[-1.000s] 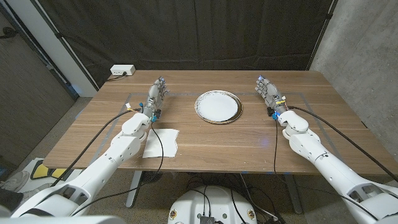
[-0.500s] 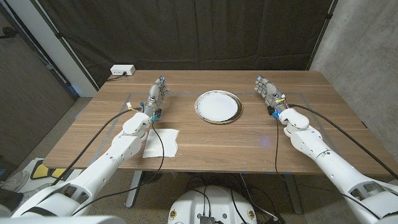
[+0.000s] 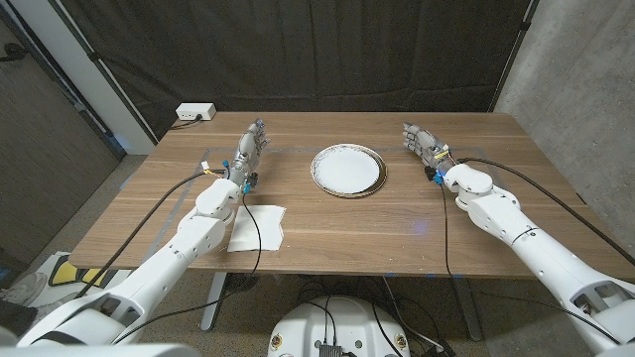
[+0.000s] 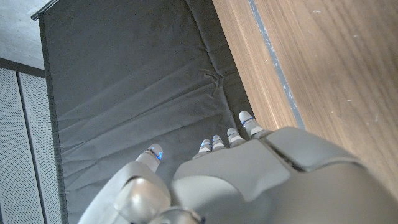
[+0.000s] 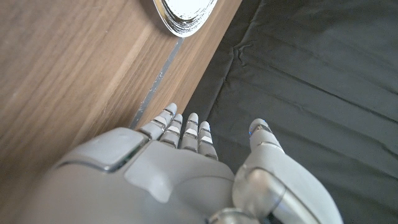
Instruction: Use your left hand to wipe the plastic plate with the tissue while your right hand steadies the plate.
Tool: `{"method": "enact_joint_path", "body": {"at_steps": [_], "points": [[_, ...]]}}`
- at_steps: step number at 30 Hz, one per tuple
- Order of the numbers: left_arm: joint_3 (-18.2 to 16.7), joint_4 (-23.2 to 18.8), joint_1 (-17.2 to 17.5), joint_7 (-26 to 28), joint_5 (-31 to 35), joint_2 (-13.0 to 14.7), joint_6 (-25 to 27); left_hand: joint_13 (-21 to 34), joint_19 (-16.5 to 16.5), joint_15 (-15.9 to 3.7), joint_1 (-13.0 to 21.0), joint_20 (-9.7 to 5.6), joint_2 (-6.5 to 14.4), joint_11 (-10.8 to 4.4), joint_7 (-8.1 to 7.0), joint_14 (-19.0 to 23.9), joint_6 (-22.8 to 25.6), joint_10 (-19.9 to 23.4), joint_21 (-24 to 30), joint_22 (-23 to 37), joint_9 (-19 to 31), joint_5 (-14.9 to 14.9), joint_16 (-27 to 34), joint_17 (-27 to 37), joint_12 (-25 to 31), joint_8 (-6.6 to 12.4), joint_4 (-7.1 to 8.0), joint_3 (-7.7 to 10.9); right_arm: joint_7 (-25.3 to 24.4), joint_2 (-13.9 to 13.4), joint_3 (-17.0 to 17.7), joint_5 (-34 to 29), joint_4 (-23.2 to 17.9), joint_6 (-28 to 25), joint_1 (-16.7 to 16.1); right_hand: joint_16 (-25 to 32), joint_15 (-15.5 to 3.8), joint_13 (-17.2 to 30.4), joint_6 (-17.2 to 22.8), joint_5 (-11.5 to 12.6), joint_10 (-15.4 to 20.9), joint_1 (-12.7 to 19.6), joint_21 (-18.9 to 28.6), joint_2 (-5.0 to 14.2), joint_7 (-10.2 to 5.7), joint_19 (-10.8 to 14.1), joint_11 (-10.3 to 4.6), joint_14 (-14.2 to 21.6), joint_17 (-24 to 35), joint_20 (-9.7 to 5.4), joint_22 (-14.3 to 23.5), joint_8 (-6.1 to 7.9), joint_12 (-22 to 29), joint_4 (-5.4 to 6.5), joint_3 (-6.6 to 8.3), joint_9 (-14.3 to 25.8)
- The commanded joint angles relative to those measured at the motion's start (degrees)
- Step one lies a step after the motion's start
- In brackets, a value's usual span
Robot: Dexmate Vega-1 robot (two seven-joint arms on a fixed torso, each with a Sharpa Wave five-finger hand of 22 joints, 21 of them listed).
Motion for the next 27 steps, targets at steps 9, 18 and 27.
{"method": "enact_joint_path", "body": {"at_steps": [9, 18, 27], "points": [[-1.02, -3.27, 2.42, 2.28, 5.78, 3.15, -1.17, 0.31, -5.62, 1.63, 0.62, 2.3, 4.99, -0.49, -1.37, -4.39, -9.39, -6.24, 1.04, 0.05, 0.26, -0.25, 1.05, 0.22, 1.48, 0.75, -0.39, 0.11, -4.47, -4.65, -5.97, -6.75, -10.7, -15.89, 2.96, 0.36, -0.31, 0.21, 2.09, 0.47, 1.97, 1.24, 0.43, 0.3, -0.67, 1.36, 0.05, 1.21, 0.23, -0.4, 0.08, 0.79, 0.71, -0.44, 0.75, 0.19], [-2.22, -4.79, 4.15, 2.66, 7.49, 4.97, -1.41, 0.31, -2.24, 2.26, 1.23, 2.83, 4.72, -0.25, -1.6, 0.78, -5.22, -1.74, 1.85, -0.06, 0.23, -0.51, 1.98, 0.21, 2.24, 1.38, -0.72, 0.45, -6.82, -6.25, -9.55, -10.47, -15.98, -24.42, 5.05, 0.42, -0.66, 0.19, 3.02, 0.56, 2.68, 2.14, 0.49, 0.36, -0.94, 1.86, -0.06, 1.97, 0.18, -0.72, 0.03, 0.97, 0.84, -0.92, 1.14, 0.18], [-3.22, -5.96, 5.45, 3.05, 9.58, 6.85, -1.0, 0.34, -0.28, 3.0, 1.63, 4.5, 4.43, 0.81, -1.67, 3.9, -2.77, 2.07, 2.23, -0.09, 0.21, -0.74, 2.33, 0.27, 2.89, 1.49, -0.9, 0.67, -6.39, -7.21, -13.93, -13.9, -18.63, -31.07, 8.53, 0.36, -0.96, 0.19, 3.59, 0.62, 3.23, 3.22, 0.43, 0.17, -1.35, 2.13, -0.56, 2.49, 0.13, -0.81, -0.04, 1.0, 0.89, -1.57, 1.54, 0.17]]}}
